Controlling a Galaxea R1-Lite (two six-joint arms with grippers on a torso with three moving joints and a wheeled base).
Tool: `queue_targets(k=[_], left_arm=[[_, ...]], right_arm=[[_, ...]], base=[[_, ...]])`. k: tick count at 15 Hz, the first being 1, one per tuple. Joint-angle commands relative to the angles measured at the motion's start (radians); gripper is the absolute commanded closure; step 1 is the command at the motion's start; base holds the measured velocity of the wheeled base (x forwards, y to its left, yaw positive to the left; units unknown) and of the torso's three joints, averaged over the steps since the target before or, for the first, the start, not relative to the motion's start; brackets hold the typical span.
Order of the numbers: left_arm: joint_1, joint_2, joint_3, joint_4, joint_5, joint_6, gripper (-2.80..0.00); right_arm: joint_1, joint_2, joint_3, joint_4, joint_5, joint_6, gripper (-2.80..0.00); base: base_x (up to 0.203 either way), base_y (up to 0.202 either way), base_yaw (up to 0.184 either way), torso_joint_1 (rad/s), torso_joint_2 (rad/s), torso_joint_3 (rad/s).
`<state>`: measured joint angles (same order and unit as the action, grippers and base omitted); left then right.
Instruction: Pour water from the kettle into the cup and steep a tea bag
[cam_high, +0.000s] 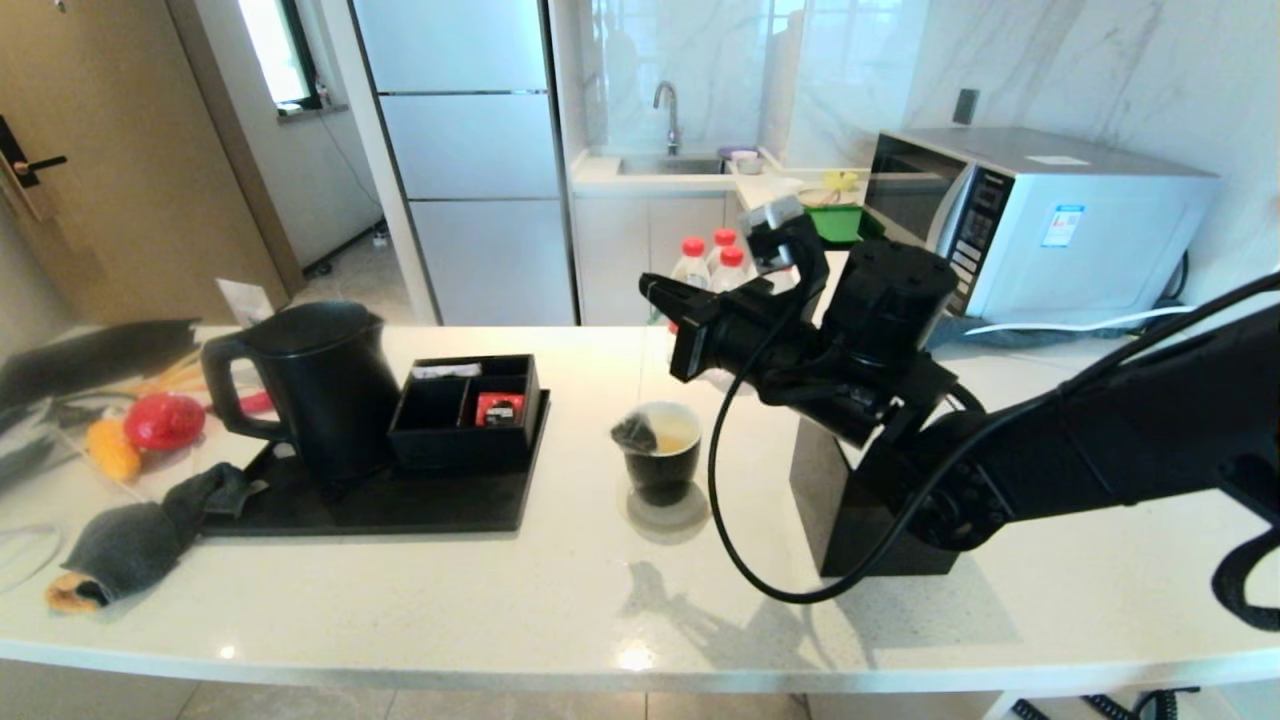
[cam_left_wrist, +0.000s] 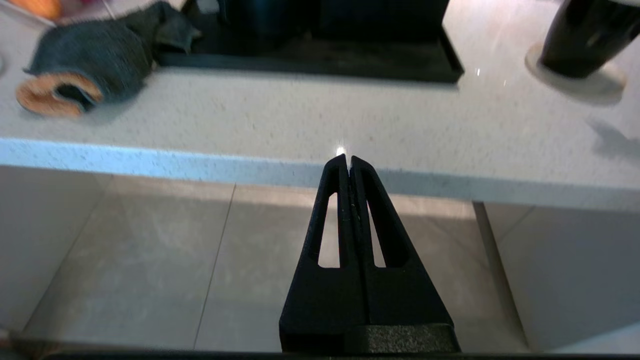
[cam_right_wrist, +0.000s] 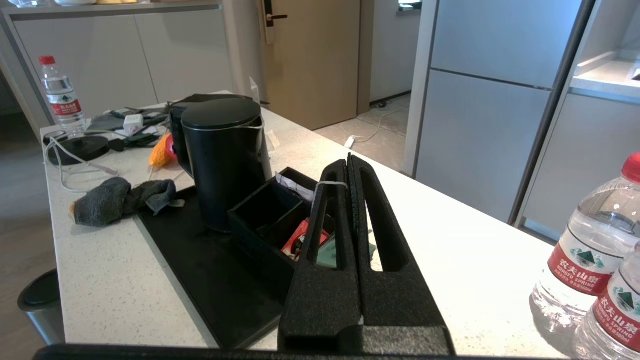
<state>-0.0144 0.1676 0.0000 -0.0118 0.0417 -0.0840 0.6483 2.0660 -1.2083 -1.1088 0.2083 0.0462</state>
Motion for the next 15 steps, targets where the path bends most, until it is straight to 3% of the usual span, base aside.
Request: queue_targets(k=[1,15], left_arm=[[0.008,-0.101,0.000,-0.001,0.000,-0.002,0.00],[0.013,-0.166,0.000,0.006,0.000,0.000,0.00]], right_arm=[[0.001,0.008,-0.002,-0.006,0.002,0.001,0.00],[-0.041,0.089,-0.085,-0.016,0.003,0.004,0.00]], base=[[0.000,0.000,0.000,0.000,0.00,0.000],[0.000,0.000,0.000,0.000,0.00,0.000]])
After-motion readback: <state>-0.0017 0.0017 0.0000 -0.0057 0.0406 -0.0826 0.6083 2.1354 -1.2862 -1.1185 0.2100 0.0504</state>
